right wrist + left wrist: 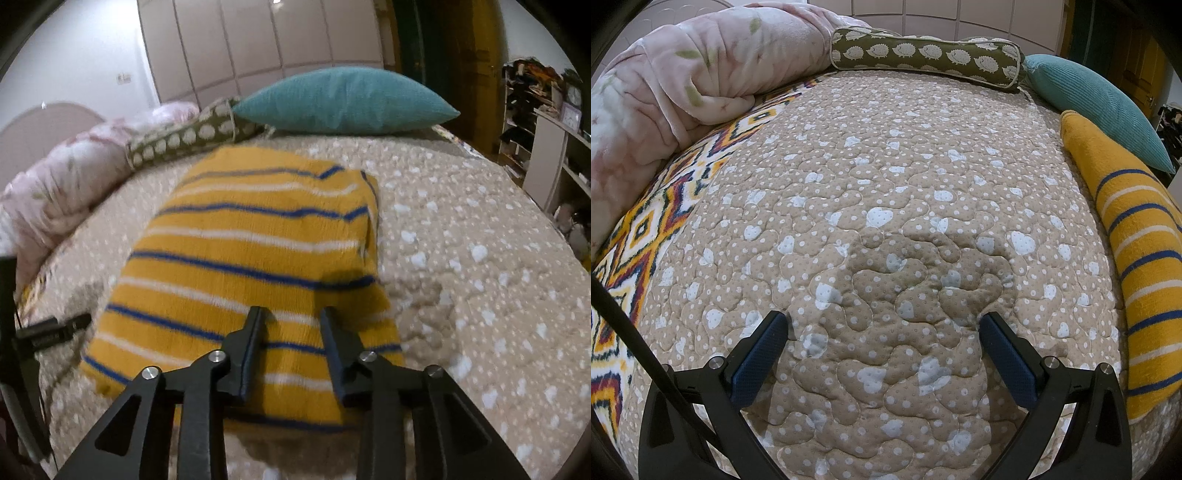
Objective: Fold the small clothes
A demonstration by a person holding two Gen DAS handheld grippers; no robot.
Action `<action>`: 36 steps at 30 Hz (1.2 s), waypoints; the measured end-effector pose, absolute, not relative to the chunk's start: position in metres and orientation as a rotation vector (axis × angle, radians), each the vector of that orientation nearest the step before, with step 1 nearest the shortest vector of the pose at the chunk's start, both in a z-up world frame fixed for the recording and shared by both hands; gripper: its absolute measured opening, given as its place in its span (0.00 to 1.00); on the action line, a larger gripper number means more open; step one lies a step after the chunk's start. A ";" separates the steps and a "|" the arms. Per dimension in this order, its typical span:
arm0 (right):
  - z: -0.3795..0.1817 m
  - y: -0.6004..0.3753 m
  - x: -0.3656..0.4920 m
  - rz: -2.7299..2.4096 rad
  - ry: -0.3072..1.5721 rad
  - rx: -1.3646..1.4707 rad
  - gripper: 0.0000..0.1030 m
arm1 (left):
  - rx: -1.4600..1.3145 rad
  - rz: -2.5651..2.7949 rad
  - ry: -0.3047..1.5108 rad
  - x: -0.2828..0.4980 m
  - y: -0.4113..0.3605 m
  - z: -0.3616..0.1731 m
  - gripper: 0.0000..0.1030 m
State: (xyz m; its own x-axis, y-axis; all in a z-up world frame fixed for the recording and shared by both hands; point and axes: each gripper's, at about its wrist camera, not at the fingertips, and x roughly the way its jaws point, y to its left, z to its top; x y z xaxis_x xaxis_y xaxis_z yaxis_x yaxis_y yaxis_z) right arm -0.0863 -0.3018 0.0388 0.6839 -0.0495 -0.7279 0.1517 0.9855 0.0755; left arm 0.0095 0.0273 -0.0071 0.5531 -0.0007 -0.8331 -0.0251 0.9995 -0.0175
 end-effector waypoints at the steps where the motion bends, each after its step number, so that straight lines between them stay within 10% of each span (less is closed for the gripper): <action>1: 0.039 -0.300 -0.091 -0.112 0.825 0.104 0.36 | -0.028 0.014 0.985 0.010 0.027 -0.007 1.00; 30: 0.044 -0.254 -0.101 -0.061 0.891 -0.145 0.49 | -0.029 0.013 0.985 0.010 0.027 -0.007 1.00; 36: 0.092 -0.249 -0.084 0.142 0.809 0.090 0.18 | -0.030 0.013 0.985 0.010 0.027 -0.007 1.00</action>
